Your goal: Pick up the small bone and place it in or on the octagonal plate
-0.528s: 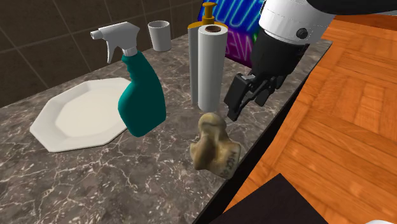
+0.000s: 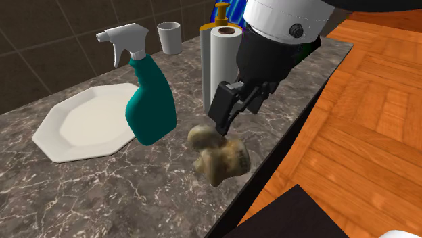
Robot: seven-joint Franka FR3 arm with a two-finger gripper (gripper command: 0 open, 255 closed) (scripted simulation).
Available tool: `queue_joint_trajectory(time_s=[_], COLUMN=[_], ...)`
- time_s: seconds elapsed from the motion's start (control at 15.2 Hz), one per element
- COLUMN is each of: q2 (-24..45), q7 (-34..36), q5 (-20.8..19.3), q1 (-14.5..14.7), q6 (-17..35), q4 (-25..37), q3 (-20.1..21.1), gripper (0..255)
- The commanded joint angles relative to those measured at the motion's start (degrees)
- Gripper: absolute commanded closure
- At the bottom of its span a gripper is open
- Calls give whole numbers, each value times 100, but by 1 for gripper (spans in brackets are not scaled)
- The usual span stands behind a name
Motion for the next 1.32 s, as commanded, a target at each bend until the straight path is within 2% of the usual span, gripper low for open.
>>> queue_joint_trajectory(time_s=[0.0,0.2,0.46,0.99,1.06,1.25], q2=[-15,-112,-234,-266,-233,-247], q7=[114,203,245,63,56,52], q5=[120,77,76,216,210,204], q1=[224,408,507,184,181,179], q6=[-1202,-989,-721,-725,-722,-737], q4=[-23,-322,-705,-749,-721,-720], q3=[179,106,96,307,301,294], gripper=[0,0,0,0,255,255])
